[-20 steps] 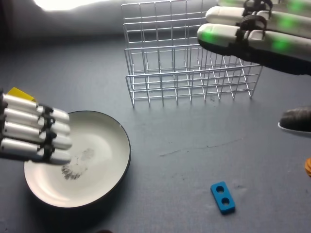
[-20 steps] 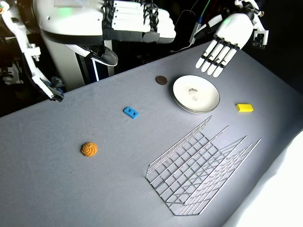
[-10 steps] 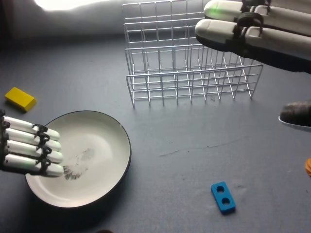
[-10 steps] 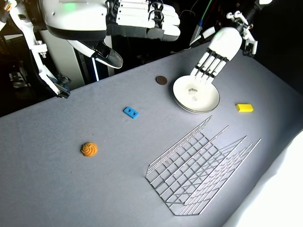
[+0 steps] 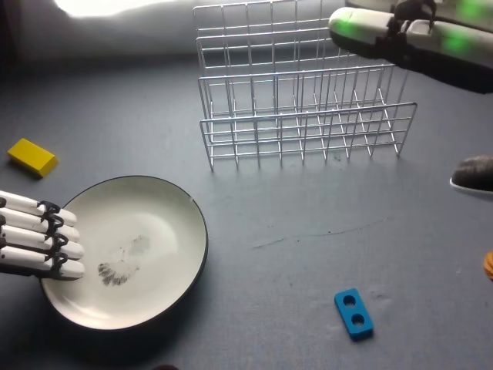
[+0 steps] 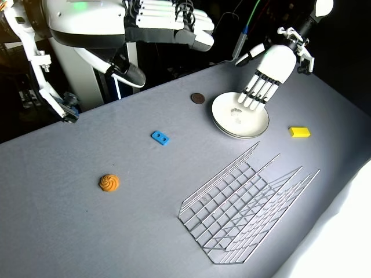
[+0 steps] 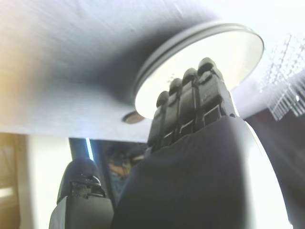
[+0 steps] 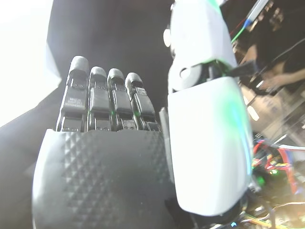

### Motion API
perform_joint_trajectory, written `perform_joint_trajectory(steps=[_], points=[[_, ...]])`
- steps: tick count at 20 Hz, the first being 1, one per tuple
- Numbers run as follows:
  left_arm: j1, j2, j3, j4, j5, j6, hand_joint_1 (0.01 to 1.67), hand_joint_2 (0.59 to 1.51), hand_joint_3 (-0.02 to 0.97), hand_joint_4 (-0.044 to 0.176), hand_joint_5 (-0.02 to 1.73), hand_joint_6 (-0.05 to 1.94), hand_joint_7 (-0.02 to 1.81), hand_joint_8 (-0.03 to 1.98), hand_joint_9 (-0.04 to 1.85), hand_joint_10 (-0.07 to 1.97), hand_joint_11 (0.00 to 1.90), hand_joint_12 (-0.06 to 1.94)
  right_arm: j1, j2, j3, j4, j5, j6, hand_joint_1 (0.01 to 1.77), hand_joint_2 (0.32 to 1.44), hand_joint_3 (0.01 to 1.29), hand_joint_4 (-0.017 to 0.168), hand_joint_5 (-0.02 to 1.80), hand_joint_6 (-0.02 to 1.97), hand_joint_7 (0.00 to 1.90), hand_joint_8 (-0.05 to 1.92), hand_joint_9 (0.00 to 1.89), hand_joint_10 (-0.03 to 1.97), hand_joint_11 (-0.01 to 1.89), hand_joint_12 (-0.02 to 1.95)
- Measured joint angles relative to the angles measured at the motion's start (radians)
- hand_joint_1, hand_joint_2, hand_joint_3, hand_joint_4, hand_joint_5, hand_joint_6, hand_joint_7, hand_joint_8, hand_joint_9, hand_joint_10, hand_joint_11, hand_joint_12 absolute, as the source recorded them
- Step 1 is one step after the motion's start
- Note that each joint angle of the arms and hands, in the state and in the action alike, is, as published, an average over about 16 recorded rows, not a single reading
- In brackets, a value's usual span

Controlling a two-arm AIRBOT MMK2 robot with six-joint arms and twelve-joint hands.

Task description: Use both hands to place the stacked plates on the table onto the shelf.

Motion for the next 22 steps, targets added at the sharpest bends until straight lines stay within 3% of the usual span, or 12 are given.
perform_joint_trajectory(steps=[15, 22], points=[[0.055, -0.032, 0.027, -0.015, 0.008, 0.026, 0.02, 1.066, 0.036, 0.0, 0.02, 0.0, 0.01, 0.02, 0.02, 0.0, 0.02, -0.02, -0.088, -0.052, 0.013, 0.075, 0.096, -0.075, 1.31, 0.95, 0.02, -0.003, 0.12, 0.02, 0.05, 0.01, 0.05, 0.01, 0.01, 0.47], [0.058, -0.042, 0.008, -0.024, 0.028, 0.043, 0.02, 1.069, 0.035, -0.002, 0.01, -0.01, 0.0, 0.01, 0.01, 0.0, 0.01, -0.01, -0.109, -0.125, 0.056, 0.076, 0.066, -0.117, 1.28, 0.97, 0.02, -0.003, 0.14, 0.02, 0.07, 0.01, 0.07, 0.01, 0.01, 0.5]])
